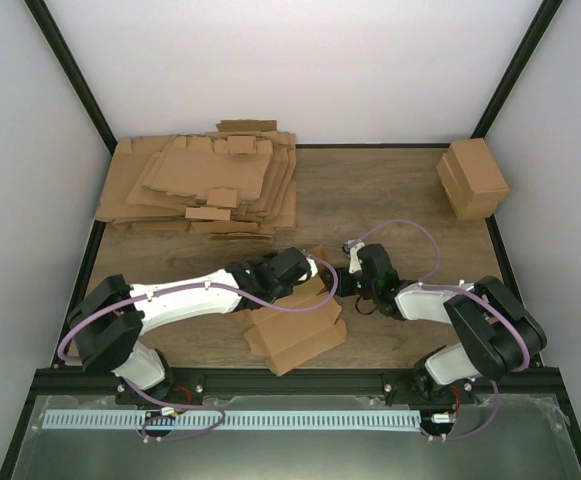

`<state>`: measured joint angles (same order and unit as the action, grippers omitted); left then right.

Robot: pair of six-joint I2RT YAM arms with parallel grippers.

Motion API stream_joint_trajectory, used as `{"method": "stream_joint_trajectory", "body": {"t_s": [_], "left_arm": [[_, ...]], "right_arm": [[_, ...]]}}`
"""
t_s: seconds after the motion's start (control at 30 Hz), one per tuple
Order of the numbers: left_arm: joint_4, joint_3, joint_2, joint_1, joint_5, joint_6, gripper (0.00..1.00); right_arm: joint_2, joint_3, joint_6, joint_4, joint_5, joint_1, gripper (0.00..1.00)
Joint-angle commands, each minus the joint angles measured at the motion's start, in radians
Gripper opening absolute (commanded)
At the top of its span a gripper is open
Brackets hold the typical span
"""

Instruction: Fold the paper box

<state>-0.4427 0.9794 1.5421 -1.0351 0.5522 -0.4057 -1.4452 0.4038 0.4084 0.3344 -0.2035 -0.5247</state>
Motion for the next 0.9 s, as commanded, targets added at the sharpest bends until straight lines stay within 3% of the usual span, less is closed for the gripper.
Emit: {"method": "stream_joint_trajectory", "body": {"t_s": [0.0,0.4,0.87], "left_arm": [[0.001,0.0,0.019,-0.008,0.014,0.02,0.04],[-0.009,0.032,0.06,-0.011,0.022,0.036,0.04],[-0.008,0.042,0.067,-0.014,0.024,0.042,0.04]], "right_arm": [[0.042,0.027,0.006,-0.051,-0.038,0.005,0.7],[0.125,0.035,0.072,-0.154,-0.178,0.005,0.74],[0.174,-0.026,0.217,-0.079,-0.35,0.005,0.73]]}}
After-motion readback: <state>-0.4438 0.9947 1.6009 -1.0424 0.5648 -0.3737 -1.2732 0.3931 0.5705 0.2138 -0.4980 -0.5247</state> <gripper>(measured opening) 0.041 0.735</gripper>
